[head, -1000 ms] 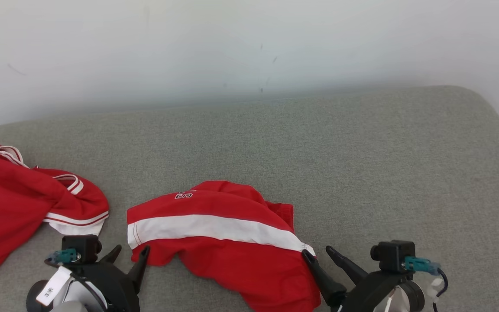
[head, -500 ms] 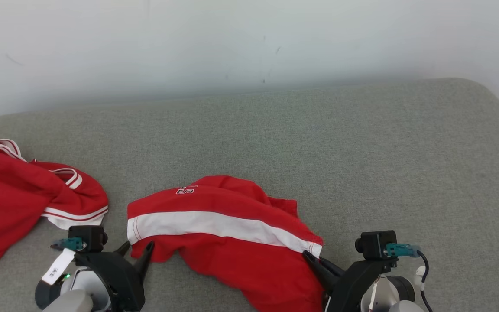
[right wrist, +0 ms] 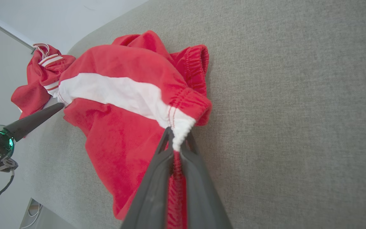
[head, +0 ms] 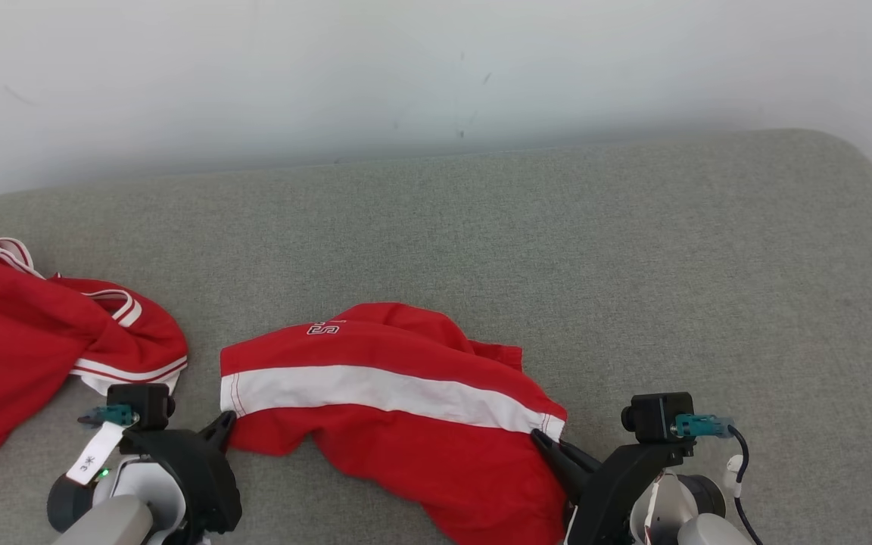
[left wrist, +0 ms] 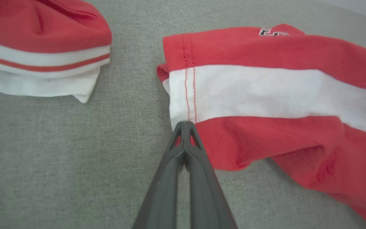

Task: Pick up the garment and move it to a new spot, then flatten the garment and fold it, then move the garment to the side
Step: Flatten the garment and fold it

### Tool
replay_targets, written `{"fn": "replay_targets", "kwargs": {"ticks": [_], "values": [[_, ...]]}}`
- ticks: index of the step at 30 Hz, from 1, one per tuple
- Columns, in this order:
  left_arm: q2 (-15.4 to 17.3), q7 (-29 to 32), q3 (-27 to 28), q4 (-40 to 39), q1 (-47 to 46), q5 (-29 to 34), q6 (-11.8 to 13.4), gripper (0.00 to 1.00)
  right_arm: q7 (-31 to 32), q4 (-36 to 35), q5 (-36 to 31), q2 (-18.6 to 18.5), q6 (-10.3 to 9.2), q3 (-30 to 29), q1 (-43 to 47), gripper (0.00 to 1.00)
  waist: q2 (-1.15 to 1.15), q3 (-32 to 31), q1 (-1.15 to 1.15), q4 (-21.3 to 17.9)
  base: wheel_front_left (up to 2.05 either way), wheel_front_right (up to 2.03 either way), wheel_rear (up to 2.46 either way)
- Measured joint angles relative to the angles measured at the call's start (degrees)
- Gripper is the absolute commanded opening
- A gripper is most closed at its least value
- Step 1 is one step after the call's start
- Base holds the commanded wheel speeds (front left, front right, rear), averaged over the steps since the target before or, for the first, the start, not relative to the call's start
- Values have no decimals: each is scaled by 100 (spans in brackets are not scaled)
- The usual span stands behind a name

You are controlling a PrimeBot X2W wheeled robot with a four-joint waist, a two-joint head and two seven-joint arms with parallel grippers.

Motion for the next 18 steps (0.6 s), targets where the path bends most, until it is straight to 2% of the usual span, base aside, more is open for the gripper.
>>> {"fn": "replay_targets", "kwargs": {"ticks": [1,2,3,13,18], "values": [[0,0,0,0,0,0,0,45,0,0,0,0,0,0,0,0,0,0,0,0,0,0,0],[-1,-51,2,24,-37,14,43,100,-2,3,2,0,-2,-2,-22,67,0,-6,0,10,0,0,0],[-1,-51,2,24,-37,14,43,100,-2,3,2,0,-2,-2,-22,100,0,-6,0,10,0,0,0],[13,-97,8,140,-99,77,32,100,54,-81,9,8,-7,114,-29,100,0,-17,0,25,0,0,0],[-57,-97,52,264,-99,-18,-105,100,148,-93,56,9,-7,164,-31,100,0,-2,0,-30,0,0,0]]}}
